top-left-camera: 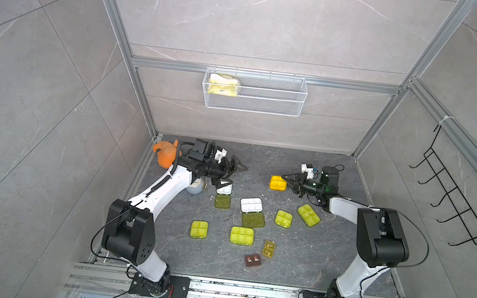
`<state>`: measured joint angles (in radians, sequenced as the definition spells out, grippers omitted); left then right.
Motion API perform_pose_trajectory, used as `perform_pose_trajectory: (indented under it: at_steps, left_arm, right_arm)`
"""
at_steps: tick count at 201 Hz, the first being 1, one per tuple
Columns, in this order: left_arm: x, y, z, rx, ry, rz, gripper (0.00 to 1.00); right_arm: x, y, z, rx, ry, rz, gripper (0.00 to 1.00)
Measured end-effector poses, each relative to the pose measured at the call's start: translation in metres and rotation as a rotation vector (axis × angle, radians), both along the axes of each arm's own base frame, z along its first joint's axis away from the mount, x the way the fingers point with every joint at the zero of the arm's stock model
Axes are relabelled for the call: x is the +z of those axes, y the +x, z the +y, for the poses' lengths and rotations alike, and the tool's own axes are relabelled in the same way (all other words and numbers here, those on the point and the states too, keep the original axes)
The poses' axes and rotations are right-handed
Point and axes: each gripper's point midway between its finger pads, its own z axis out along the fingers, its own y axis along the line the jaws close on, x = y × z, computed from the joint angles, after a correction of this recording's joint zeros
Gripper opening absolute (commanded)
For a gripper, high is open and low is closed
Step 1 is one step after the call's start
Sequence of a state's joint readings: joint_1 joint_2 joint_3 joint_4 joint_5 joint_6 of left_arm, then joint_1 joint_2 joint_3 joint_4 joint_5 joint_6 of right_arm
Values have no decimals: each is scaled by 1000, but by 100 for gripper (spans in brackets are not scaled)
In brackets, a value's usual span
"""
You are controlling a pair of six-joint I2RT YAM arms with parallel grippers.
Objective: Close pillboxes
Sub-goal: Place the pillbox at the center of the board.
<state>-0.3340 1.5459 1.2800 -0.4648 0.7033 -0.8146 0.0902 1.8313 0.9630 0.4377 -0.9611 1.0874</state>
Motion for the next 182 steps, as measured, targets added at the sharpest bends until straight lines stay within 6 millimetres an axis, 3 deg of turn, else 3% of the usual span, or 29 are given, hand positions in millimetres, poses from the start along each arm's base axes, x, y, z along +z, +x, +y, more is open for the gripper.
perform_pose_trajectory:
  at_steps: [26,66,92,134,155,182]
  left_arm:
    - [-19,-29,19,-1,77,48,100]
    - [-50,-54,37,15,148,147,100]
    - [-58,-59,41,18,161,177,100]
    - [-69,-65,43,21,169,207,100]
    - [-70,-65,43,22,169,209,100]
    - [-69,-64,43,22,166,202,100]
  right_arm:
    - [-34,12,-4,29,-77,33,20]
    - [-55,29,-12,60,-150,17,21]
    - [-72,34,-22,65,-185,32,26]
    - [-99,30,-39,70,-230,85,44]
    - [-102,29,-49,66,-235,93,57]
    - [-97,34,-67,47,-252,69,63]
